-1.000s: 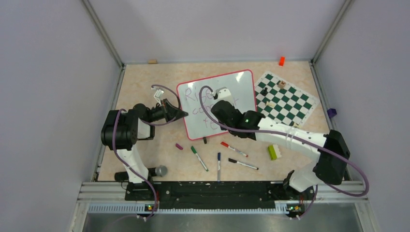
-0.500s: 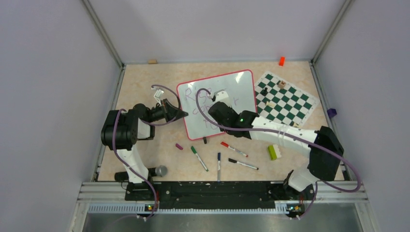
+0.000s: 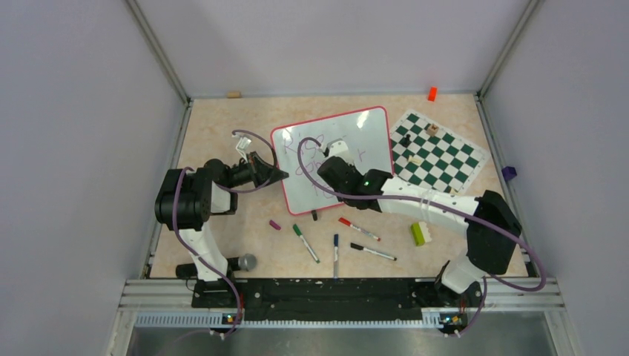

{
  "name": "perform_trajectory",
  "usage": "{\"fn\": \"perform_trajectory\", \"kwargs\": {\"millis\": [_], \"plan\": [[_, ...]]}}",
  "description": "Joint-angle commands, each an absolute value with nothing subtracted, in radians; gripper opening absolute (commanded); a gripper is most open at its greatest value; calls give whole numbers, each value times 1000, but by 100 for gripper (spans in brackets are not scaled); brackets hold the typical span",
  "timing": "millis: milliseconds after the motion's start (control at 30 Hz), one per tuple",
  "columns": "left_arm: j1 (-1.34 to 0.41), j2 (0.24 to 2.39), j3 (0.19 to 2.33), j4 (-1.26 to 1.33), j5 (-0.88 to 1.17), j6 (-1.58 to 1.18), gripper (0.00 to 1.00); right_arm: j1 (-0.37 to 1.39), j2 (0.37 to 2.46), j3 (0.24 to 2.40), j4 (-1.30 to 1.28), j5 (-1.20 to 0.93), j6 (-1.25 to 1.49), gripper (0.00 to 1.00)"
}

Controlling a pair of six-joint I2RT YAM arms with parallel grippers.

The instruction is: Write a sentence on the whiteboard

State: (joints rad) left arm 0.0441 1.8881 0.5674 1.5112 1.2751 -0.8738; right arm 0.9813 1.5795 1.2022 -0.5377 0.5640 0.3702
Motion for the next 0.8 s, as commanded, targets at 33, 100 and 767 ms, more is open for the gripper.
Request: {"fn": "perform_trajectory", "kwargs": {"millis": [33,100,767], "plan": [[50,1890,577,1620,1309,-846,0,971,1586,1184,-430,481,341,0],[50,1890,577,1620,1308,-846,0,971,1581,1161,-429,460,341,0],[49,1888,575,1620,1308,-846,0,957,1601,1249,-498,616,359,0]]}}
